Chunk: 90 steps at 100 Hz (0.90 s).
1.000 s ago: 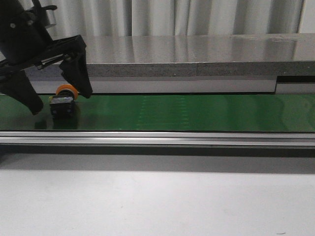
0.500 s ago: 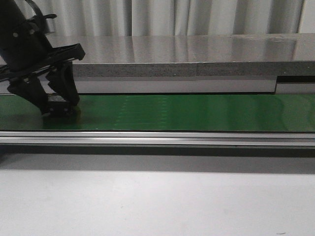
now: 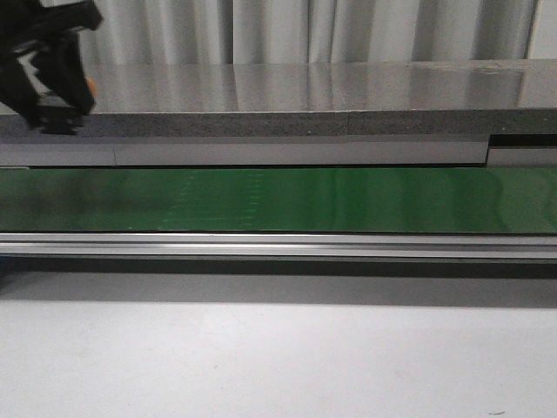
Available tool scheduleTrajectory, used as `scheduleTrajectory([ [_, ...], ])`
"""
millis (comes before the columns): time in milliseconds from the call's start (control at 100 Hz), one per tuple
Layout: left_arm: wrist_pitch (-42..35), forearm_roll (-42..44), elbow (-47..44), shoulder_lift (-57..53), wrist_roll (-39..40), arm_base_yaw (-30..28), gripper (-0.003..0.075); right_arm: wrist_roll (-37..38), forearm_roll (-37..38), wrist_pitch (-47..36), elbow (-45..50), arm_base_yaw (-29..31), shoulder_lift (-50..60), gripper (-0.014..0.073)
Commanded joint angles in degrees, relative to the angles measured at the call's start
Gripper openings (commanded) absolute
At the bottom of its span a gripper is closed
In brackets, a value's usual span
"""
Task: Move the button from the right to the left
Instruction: 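Lift the button with the left gripper and lower it into the blue tray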
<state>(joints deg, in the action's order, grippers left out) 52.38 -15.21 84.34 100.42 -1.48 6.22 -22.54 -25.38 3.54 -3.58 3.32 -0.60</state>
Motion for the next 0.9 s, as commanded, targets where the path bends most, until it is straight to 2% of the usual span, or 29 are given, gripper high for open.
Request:
scheduleTrajectory([
  [0,0.93,1.43,1.83,-3.83,-0.99,-4.27,0.0158,-0.33,-0.26,-4.36,-1.45,-0.08,-0.51,-0.0059],
  [250,6.86,1.73,1.71,-3.83,-8.58,-18.63,0.0158,-0.33,-0.26,-4.36,-1.45,-0.08,-0.51,-0.0059],
  [360,6.88,1.73,1.71,-3.36,-8.88,-24.44,0.0158,-0.33,-0.31,-4.36,-1.45,-0.08,-0.51,-0.0059],
  [470,7.04,1.86,1.34,-2.58,-12.55,-28.85,0.0158,-0.33,-0.31,-4.36,-1.45,-0.08,-0.51,-0.0059],
  [720,5.17,2.77,1.32,1.58,-22.7,-30.87,0.0158,-0.33,-0.37,-4.41,-1.45,-0.08,-0.51,-0.0059],
  [890,2.67,3.99,1.32,4.6,-23.95,-30.87,0.0158,-0.33,-0.87,-4.41,-1.45,-0.08,-0.51,-0.0059],
])
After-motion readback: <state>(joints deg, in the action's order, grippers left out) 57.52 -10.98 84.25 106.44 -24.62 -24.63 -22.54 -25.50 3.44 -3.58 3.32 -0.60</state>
